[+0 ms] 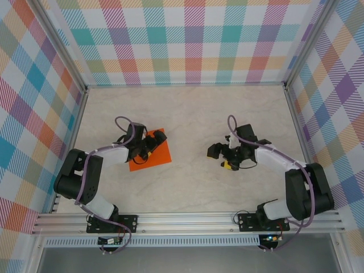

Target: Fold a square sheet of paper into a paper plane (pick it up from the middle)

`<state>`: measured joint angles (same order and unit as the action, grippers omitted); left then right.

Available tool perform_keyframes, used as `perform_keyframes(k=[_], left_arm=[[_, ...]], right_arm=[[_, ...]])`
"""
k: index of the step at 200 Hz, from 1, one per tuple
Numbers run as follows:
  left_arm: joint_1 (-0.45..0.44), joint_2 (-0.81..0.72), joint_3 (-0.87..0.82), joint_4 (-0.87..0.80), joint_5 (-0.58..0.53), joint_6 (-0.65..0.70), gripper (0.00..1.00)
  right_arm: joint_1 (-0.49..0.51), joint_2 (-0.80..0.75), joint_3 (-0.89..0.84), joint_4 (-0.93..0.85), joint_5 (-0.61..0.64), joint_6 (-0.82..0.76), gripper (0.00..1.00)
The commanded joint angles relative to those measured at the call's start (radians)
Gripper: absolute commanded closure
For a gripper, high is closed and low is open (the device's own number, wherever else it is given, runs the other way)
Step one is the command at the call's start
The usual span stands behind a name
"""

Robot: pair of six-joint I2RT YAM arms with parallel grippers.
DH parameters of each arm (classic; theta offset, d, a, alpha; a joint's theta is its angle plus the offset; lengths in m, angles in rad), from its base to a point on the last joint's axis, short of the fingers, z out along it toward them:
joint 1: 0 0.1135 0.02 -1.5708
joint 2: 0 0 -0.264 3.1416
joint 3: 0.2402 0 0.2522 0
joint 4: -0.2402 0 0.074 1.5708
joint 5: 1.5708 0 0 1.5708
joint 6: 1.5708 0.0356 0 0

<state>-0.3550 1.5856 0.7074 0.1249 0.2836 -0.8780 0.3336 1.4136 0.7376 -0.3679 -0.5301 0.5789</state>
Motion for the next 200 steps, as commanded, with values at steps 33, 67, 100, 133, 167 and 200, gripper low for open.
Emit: perform_keyframes(k=[33, 67, 100, 133, 167, 200], left_arm=[[-0.142, -0.088, 0.010, -0.130, -0.060, -0.140, 0.00], [-0.130, -0.314, 0.070, -0.393, -0.224, -0.010, 0.00], [-0.078, -0.556, 0.030, -0.552, -0.353, 0.085, 0.00], [-0.029, -0.723, -0.038, -0.587, -0.347, 0.121, 0.00], [-0.015, -0.797, -0.074, -0.618, -0.336, 0.125, 0.00], [-0.012, -0.829, -0.103, -0.624, -0.339, 0.124, 0.00]], right_arm=[[0.123, 0.098, 0.118, 0.075, 0.133, 0.123, 0.00], [0.214, 0.219, 0.249, 0.067, 0.166, 0.167, 0.09], [0.333, 0.323, 0.397, 0.028, 0.273, 0.205, 0.09], [0.417, 0.472, 0.555, 0.006, 0.273, 0.220, 0.10], [0.463, 0.614, 0.719, -0.044, 0.262, 0.217, 0.14], [0.471, 0.685, 0.783, -0.092, 0.279, 0.211, 0.16]])
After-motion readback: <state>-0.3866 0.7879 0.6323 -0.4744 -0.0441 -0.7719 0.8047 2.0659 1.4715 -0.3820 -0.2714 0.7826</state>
